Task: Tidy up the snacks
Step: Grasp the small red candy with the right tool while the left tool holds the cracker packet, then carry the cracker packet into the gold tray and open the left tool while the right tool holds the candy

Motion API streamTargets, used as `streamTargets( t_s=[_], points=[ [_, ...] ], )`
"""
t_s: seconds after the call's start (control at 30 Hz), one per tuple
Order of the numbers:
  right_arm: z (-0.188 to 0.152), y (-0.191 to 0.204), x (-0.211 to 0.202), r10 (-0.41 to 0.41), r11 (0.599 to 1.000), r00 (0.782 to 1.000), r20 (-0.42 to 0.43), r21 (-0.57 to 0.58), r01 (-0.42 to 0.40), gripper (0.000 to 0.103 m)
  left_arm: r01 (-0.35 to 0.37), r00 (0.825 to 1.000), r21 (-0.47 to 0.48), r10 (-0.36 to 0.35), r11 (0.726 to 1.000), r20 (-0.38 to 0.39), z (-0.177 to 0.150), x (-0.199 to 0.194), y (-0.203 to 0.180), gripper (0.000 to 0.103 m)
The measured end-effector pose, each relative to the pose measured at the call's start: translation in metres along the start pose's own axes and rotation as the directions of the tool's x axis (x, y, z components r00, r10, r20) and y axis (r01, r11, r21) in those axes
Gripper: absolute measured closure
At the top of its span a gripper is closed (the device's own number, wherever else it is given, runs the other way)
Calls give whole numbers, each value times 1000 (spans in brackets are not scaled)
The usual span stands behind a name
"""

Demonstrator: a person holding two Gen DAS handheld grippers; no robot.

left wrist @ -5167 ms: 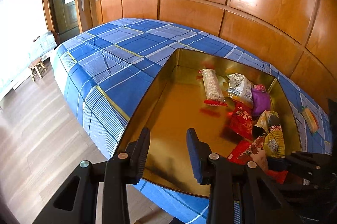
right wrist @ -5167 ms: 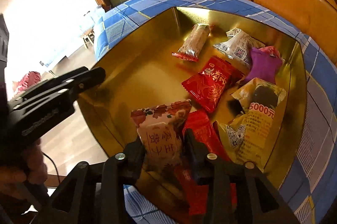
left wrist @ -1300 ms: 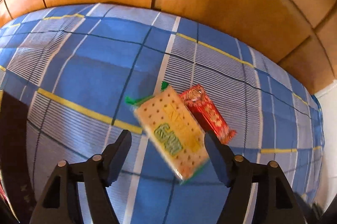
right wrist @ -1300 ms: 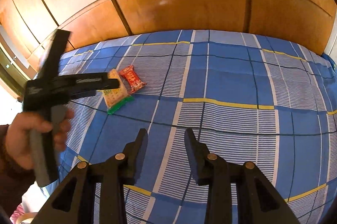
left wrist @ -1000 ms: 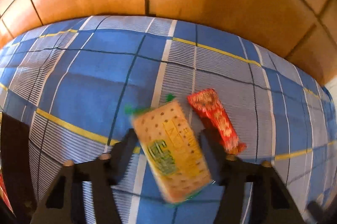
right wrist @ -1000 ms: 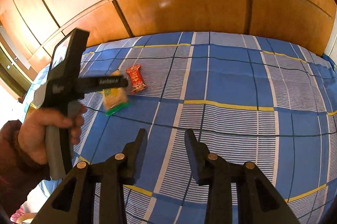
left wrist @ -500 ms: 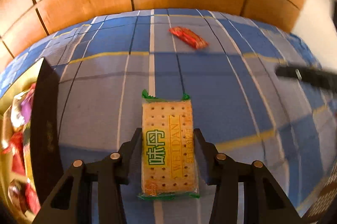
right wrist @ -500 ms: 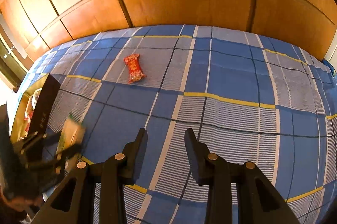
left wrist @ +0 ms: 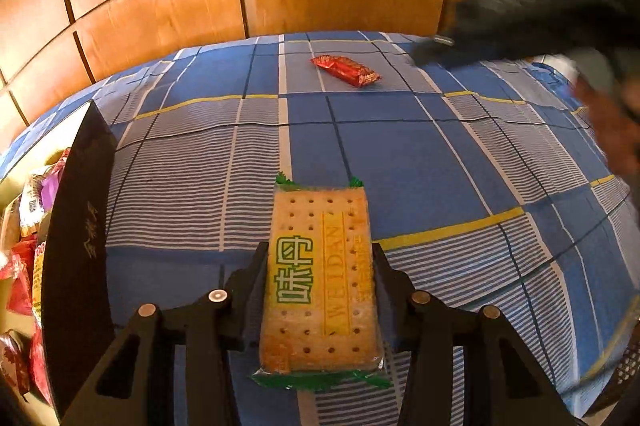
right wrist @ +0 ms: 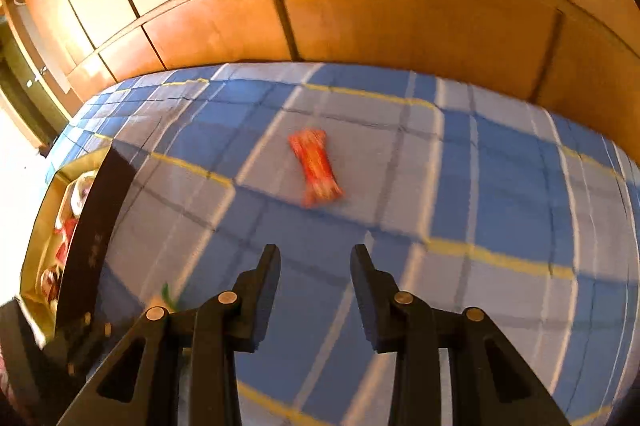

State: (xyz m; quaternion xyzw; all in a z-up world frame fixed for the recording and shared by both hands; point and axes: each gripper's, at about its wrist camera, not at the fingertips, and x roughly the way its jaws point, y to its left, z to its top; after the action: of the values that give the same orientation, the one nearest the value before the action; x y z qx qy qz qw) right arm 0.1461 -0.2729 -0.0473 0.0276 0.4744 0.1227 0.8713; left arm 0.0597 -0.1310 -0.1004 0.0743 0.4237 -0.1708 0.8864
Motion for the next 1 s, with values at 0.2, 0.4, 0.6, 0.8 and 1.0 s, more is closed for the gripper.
streamTargets(
  t_s=[0.2,0.4,0.6,0.8,1.0],
  points=[
    [45,20,55,-70,996,997,-44,-58,67,66,11,1000,-3,-11,1000,22,-3,0,1,56],
    [57,17,91,-110,991,988,-107,-83,101,78,17,999,-5,-17,1000,33,-4,0,0,56],
    [35,23,68,-85,990,991,-101,-117,73,82,13,999,-3,-13,1000,40,-5,-1,0,56],
    [-21,8,17,-20,997,984,-176,-76,7,82,9,999,-4,-9,1000,42,-6,-2,0,56],
    [-84,11,-4,-56,989,972,-226,-144,23,82,-6,999,3,6,1000,39,-5,-2,-3,56]
  ],
)
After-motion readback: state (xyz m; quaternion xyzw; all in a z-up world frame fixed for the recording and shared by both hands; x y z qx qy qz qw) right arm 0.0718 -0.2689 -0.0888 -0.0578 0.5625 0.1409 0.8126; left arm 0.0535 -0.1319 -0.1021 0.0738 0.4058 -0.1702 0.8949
